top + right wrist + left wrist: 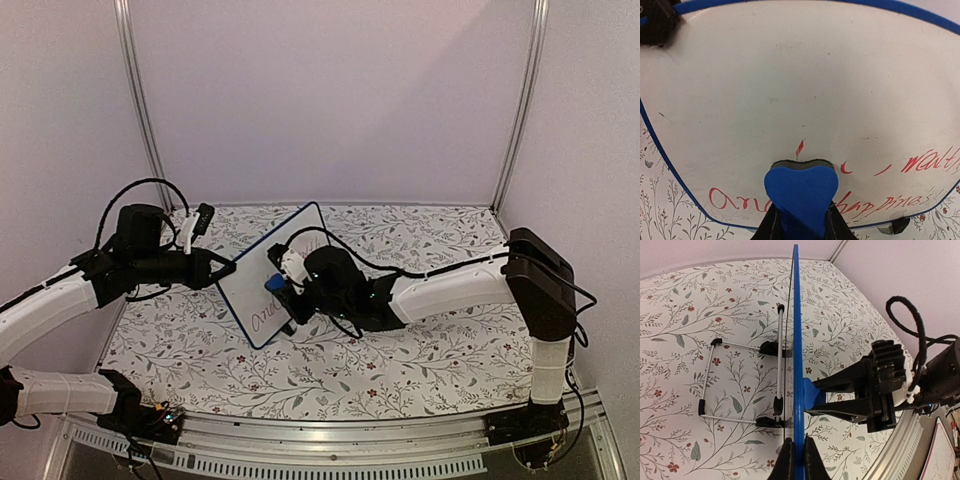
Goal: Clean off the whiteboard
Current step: Erase the center of the board.
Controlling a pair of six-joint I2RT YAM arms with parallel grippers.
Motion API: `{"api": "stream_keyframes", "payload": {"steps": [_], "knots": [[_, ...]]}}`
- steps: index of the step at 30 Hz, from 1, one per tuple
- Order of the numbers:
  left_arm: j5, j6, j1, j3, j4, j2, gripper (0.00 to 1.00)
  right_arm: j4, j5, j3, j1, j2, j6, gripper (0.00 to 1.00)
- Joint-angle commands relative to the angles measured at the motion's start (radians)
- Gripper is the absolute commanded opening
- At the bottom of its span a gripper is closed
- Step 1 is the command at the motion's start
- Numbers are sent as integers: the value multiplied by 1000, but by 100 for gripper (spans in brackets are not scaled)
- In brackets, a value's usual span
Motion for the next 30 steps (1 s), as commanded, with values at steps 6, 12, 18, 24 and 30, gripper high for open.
{"api": "stream_keyframes", "payload": {"steps": [6, 12, 18, 24, 30], "knots": [[55, -1, -15, -1, 37, -17, 0, 12, -8, 12, -17, -2, 24, 16], [50, -3, -13, -2, 37, -20, 0, -13, 8, 126, -19, -5, -49, 16], [51, -2, -16, -2, 37, -26, 0, -15, 19, 129, -26, 19, -56, 16], [55, -2, -15, -2, 37, -24, 0, -3, -1, 12, -26, 42, 4, 16], [62, -3, -15, 0, 37, -16, 0, 12, 6, -49, -29, 39, 44, 16]]}}
